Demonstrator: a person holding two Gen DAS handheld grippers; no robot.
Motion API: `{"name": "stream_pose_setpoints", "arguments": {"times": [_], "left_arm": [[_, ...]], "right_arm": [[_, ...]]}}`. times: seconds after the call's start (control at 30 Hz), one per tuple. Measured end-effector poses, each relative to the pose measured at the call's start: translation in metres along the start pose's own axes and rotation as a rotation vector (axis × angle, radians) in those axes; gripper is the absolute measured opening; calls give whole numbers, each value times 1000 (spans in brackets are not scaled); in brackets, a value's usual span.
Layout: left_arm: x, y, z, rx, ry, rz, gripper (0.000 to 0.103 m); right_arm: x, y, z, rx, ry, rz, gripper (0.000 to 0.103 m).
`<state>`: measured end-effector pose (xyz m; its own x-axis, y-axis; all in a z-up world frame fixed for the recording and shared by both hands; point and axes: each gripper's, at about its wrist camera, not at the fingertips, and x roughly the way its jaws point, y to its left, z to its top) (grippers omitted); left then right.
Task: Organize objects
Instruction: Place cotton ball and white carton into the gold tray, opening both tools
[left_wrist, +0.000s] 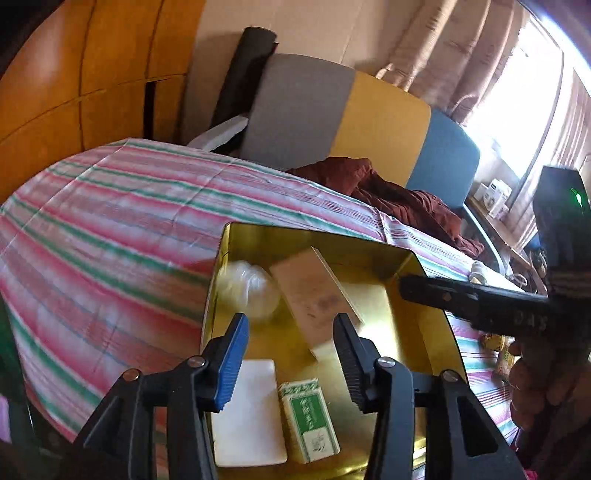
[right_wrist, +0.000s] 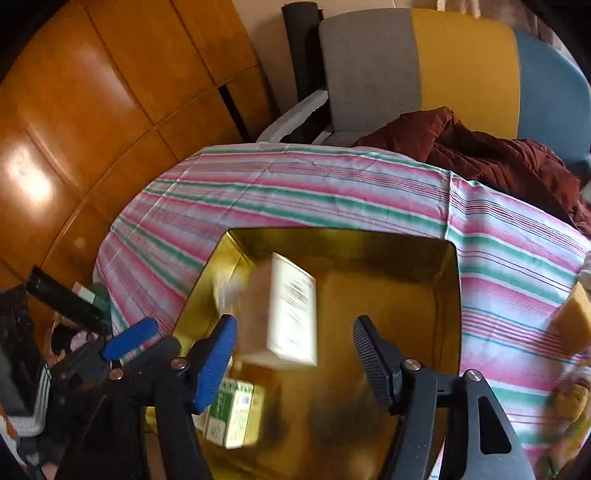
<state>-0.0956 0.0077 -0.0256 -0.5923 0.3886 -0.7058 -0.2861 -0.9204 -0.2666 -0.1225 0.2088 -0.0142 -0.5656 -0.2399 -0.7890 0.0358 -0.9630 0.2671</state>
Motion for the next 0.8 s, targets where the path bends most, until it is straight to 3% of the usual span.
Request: {"name": "stream_pose_setpoints", "arguments": {"times": [0.4,0.8], "left_arm": [[-37,-18,-29,15,-44,41,48],[-55,-69,-40,143,-61,18,48]], "right_arm": [[-43,-3,-58,-60,-49,-93,77],[-87,-20,-86,-48,-126,-159,82]]}}
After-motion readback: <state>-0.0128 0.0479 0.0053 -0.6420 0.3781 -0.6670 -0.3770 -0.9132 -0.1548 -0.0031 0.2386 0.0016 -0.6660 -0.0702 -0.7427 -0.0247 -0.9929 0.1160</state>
